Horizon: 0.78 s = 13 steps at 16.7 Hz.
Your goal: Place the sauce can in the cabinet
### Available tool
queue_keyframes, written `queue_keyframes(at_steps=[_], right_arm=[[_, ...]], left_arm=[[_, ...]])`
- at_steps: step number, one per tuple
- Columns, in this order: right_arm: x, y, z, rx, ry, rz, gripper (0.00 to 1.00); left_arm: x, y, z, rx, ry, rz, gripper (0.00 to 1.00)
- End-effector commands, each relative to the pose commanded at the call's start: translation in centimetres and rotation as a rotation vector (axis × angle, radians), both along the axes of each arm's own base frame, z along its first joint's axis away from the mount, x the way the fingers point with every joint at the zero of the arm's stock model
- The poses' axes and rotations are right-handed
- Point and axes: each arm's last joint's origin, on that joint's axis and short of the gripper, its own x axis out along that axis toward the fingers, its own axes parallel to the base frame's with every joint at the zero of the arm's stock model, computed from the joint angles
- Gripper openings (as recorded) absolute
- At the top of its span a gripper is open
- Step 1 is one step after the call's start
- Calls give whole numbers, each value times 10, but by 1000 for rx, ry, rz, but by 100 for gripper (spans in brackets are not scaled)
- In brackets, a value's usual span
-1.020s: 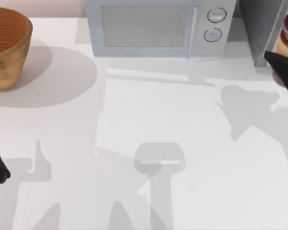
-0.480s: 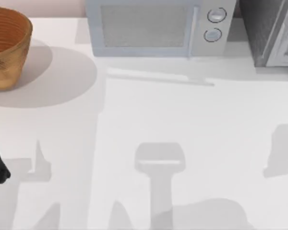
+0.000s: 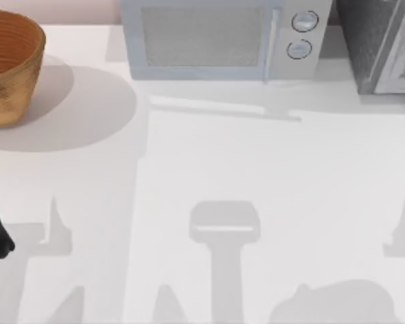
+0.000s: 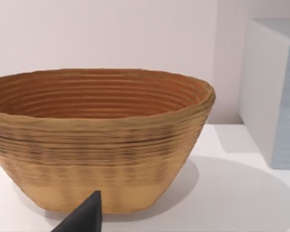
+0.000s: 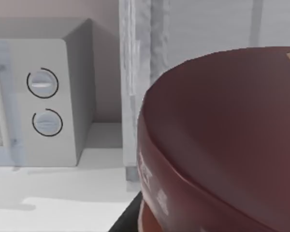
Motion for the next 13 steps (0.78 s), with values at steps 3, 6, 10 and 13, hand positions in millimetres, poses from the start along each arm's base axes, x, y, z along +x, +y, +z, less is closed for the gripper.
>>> queue_keyframes(at_steps=[3, 6, 10, 13], right_arm=[[0, 0, 0, 1, 2, 5, 0], [0, 2, 16, 3, 3, 16, 0], [2, 4, 73, 8, 12, 19, 0], [12, 7, 133, 12, 22, 8, 0]], left_arm=[[0, 0, 0, 0, 0, 0, 100], [0, 0, 0, 0, 0, 0, 100], [0, 0, 0, 0, 0, 0, 100], [0, 0, 0, 0, 0, 0, 100]])
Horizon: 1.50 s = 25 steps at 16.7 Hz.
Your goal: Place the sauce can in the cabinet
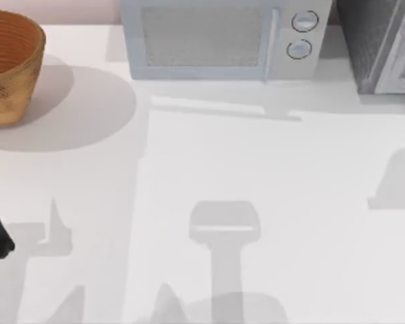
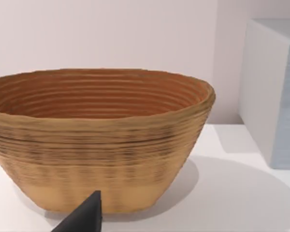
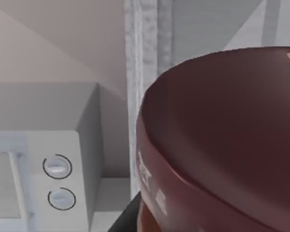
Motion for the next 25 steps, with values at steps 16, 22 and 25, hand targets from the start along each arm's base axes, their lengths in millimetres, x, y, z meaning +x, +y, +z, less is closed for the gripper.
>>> queue_keyframes(at_steps=[16, 22, 25], right_arm=[[124, 40, 233, -8, -19, -7, 0], [129, 42, 238, -11, -20, -2, 0], [133, 41, 237, -11, -19, -7, 0]], left_arm=[[0, 0, 0, 0, 0, 0, 100], [0, 0, 0, 0, 0, 0, 100], [0, 0, 0, 0, 0, 0, 100]])
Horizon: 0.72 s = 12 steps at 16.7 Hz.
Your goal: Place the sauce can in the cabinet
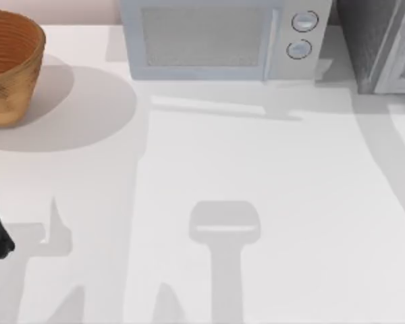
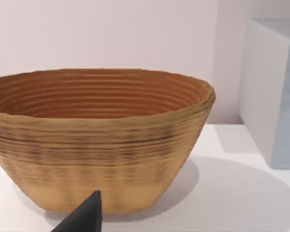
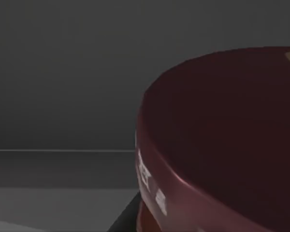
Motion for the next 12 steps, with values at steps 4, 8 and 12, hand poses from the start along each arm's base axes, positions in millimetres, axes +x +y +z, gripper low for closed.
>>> queue_keyframes(at_steps=[4, 8, 12], right_arm=[[39, 1, 2, -7, 2, -3, 0], [111, 4, -18, -11, 42, -5, 0], [142, 0, -19, 1, 3, -1, 0]], left_arm=[[0, 0, 0, 0, 0, 0, 100], [0, 0, 0, 0, 0, 0, 100], [0, 0, 0, 0, 0, 0, 100]])
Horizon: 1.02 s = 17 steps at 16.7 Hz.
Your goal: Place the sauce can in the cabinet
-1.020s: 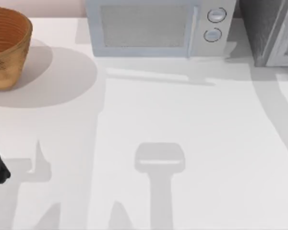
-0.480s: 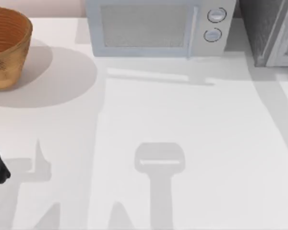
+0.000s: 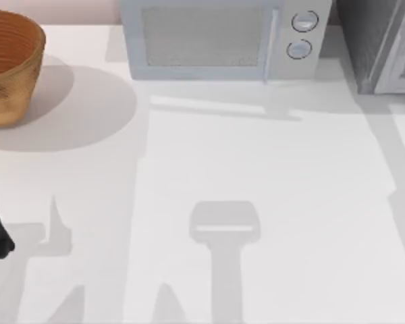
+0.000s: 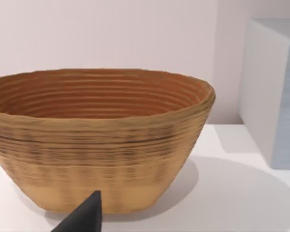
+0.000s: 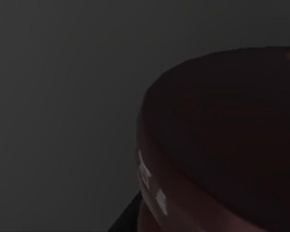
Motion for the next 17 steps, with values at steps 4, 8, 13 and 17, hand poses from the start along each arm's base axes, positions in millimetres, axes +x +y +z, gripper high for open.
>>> queue_keyframes(at_steps=[4, 8, 13, 17], right_arm=[[3, -1, -1, 1, -4, 2, 0], [3, -1, -1, 1, -4, 2, 23], [3, -1, -1, 1, -4, 2, 60], [3, -1, -1, 1, -4, 2, 90]], left_arm=[[0, 0, 0, 0, 0, 0, 100], [0, 0, 0, 0, 0, 0, 100], [0, 0, 0, 0, 0, 0, 100], [0, 0, 0, 0, 0, 0, 100]])
